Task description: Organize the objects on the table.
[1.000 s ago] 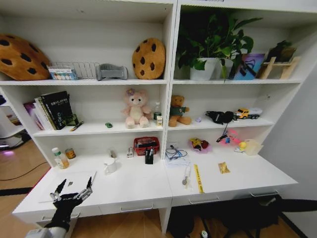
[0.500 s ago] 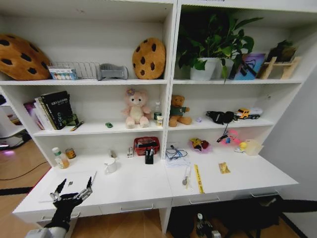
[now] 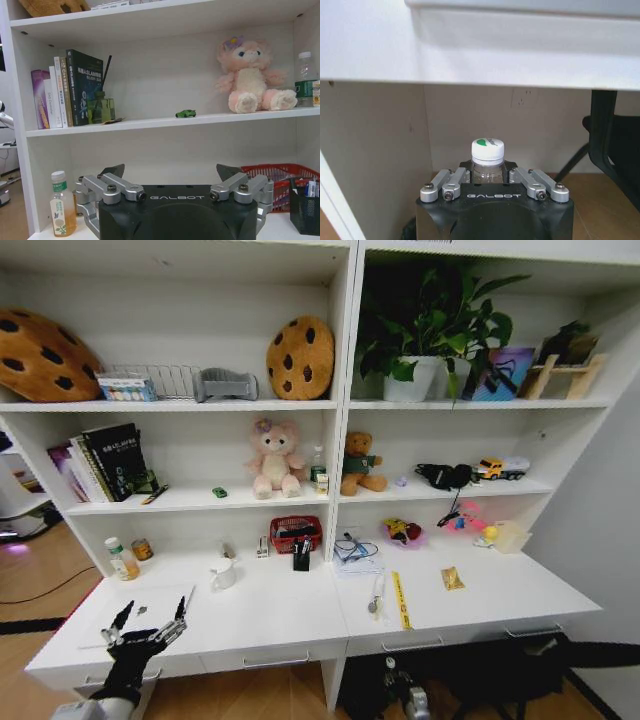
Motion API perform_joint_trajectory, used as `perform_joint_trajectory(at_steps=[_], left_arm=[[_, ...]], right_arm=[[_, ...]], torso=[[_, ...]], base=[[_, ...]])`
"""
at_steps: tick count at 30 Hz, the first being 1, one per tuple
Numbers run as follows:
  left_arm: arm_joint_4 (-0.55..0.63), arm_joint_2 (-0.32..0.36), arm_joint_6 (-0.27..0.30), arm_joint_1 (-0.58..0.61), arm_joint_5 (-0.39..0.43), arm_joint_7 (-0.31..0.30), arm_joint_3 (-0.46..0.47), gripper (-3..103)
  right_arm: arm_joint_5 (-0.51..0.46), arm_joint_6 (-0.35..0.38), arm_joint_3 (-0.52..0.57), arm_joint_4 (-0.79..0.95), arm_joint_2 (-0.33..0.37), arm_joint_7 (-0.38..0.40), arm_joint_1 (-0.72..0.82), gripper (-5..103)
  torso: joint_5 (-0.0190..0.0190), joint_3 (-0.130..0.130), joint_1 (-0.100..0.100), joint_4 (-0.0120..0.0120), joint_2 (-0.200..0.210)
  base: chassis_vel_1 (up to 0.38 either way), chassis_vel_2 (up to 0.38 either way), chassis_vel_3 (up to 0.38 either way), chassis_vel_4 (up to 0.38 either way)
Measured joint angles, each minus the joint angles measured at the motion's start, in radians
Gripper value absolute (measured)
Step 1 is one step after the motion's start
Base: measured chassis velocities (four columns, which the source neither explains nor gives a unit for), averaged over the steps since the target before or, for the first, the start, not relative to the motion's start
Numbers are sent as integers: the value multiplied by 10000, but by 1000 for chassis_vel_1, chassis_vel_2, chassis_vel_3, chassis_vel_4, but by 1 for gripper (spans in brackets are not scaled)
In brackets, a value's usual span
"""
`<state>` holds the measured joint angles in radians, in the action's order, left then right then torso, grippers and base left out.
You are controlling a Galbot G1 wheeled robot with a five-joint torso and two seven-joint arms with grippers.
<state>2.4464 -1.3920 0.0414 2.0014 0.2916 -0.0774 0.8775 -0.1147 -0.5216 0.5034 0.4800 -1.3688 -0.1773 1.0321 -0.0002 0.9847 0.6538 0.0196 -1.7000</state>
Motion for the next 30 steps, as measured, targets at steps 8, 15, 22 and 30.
perform_joint_trajectory(at_steps=[8, 15, 22, 30], left_arm=[[0, 0, 0, 0, 0, 0, 0, 100], [0, 0, 0, 0, 0, 0, 0, 100], [0, 0, 0, 0, 0, 0, 0, 100], [0, 0, 0, 0, 0, 0, 0, 100]], right_arm=[[-24, -160, -19, 76, -40, -75, -85, 28], [75, -156, -16, 104, -124, -77, -66, 28], [93, -120, -17, 59, -186, -96, -68, 28], [190, -121, -46, -40, -240, -176, -153, 28]], torso=[[1, 0, 0, -1, 0], [2, 0, 0, -2, 0], [0, 0, -2, -2, 0], [2, 0, -1, 0, 0]], base=[[0, 0, 0, 0], [0, 0, 0, 0], [0, 0, 0, 0], [-33, -38, 33, 35]])
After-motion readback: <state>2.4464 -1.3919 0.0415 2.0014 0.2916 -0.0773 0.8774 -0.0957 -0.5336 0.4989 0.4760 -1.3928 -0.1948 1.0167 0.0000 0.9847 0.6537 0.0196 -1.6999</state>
